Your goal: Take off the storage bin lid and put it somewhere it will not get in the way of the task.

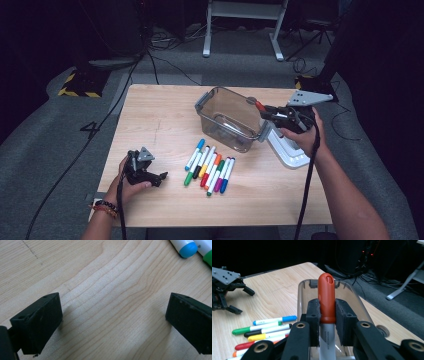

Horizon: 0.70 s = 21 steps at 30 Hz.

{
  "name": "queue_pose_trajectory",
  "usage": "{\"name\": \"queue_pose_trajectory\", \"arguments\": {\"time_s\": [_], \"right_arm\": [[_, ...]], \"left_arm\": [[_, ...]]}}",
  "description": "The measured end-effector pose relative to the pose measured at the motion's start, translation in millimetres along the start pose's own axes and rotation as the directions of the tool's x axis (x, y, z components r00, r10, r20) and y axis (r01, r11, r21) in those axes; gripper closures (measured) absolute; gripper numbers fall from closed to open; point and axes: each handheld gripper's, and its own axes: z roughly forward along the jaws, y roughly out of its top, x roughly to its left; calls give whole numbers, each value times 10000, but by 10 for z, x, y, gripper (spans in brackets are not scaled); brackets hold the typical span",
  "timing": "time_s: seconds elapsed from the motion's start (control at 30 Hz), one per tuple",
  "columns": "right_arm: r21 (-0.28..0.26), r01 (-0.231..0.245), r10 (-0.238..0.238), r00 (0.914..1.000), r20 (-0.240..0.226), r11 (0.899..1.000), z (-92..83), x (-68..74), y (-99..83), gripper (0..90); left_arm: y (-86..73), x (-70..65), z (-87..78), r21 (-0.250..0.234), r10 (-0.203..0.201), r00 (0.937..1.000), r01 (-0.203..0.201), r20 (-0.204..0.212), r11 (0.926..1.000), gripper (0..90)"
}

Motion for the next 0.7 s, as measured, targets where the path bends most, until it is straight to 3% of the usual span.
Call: {"name": "queue_pose_trajectory", "arguments": {"time_s": [0.13, 0.23, 0.5, 0.7], "right_arm": [[172, -6, 10, 9997, -239, 9999, 172, -32, 121, 749], [294, -267, 280, 9985, -470, 9992, 315, -84, 172, 749], [839, -501, 554, 9965, -623, 9952, 676, -149, 251, 749], [1717, -258, 358, 9978, -554, 9848, 952, -123, 215, 749]], "left_arm": [[0, 0, 0, 0, -3, 10000, 3, -1, 10000, 12], [0, 0, 0, -1, 1, 10000, -1, -2, 10000, 12], [2, 4, 2, 0, 33, 10000, -33, 43, 10000, 11], [2, 3, 2, 6, 22, 10000, -22, 51, 10000, 11]]}}
